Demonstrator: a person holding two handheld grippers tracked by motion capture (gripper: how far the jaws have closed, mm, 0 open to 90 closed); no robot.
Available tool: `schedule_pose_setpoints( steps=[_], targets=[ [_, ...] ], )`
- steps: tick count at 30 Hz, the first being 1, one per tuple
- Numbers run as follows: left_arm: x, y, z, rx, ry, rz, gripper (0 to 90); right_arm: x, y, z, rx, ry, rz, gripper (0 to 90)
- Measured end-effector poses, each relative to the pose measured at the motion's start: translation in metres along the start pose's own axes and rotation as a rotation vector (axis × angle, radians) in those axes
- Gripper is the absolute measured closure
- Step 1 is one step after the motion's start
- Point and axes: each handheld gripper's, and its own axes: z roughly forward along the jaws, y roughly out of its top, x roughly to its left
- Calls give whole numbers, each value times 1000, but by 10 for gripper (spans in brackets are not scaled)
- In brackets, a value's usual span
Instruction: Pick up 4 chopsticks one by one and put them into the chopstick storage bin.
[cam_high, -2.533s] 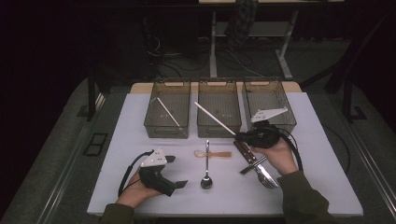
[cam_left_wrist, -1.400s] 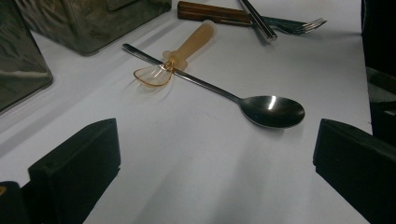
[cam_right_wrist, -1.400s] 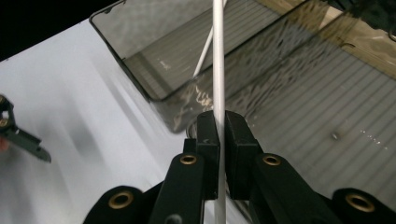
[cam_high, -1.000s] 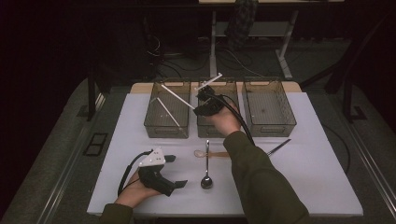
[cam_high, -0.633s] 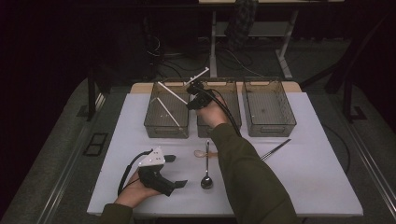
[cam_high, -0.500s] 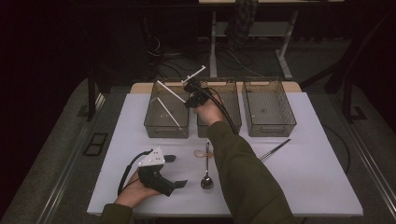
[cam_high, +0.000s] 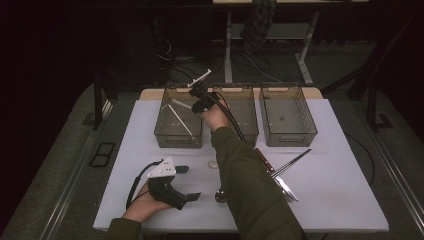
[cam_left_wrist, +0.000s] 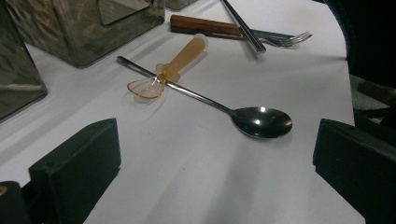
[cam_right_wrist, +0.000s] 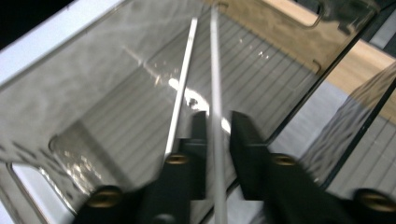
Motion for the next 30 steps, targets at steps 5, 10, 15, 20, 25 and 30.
schedule_pose_setpoints(
  steps=[5,10,15,20,25,30],
  targets=[
    [0,0,0,0,0,0,0,3,1,-3,-27,13,-5,659],
    [0,0,0,1,0,-1,0,2,1,-10,-39,45,-12,559],
    [0,0,0,1,1,0,0,0,-3,-18,-50,86,-20,498],
    [0,0,0,2,4,1,0,0,-11,-30,-79,115,-54,448],
    [1,0,0,3,5,0,0,-2,-20,-45,-111,147,-86,421],
    [0,0,0,5,6,0,0,-6,-31,-60,-136,174,-89,391]
  ],
)
